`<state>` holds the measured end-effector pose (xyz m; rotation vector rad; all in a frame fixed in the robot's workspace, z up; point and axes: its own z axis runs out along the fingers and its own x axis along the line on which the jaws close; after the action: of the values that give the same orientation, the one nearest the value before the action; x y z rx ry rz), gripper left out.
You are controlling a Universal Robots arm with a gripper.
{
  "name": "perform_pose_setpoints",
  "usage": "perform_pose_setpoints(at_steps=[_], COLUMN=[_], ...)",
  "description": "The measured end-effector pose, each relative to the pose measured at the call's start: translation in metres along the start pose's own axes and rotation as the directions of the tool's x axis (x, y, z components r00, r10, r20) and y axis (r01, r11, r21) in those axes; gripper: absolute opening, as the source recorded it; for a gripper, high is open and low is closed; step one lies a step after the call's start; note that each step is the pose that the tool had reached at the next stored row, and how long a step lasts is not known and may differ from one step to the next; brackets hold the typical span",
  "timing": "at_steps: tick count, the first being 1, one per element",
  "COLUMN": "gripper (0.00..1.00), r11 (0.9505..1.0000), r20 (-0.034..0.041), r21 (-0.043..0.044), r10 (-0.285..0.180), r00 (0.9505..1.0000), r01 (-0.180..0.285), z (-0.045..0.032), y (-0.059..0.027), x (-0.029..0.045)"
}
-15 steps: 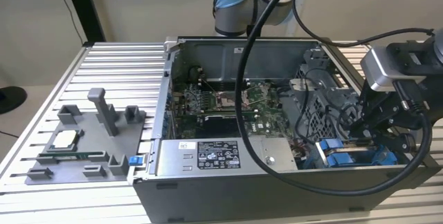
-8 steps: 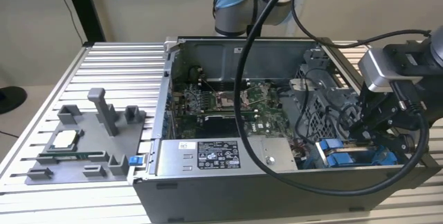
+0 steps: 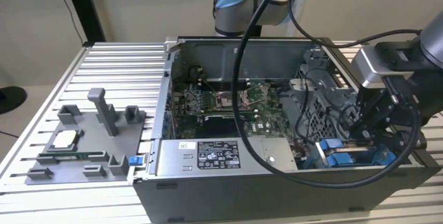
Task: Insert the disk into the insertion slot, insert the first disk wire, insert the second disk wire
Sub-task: 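Insert the second disk wire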
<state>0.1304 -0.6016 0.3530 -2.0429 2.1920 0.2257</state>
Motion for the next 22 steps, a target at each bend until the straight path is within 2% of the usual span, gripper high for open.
perform_pose_setpoints(at_steps=[3,6,18,22], gripper=[0.00,0.00,0.00,0.00], r11=[0.9998,0.9997,0.9995,0.9994], r20=[-0.0057,-0.0101,-0.0116,-0.0125], r21=[0.0177,0.0250,0.0264,0.0310], r10=[-0.003,-0.006,-0.014,-0.015], r00=[1.0000,0.9999,0.9998,0.9998], r01=[0.004,0.006,0.014,0.016], z=[0.0005,0.0006,0.0006,0.0018], y=[0.0008,0.0011,0.0018,0.0018], x=[-0.0021,-0.0021,-0.0020,-0.0018])
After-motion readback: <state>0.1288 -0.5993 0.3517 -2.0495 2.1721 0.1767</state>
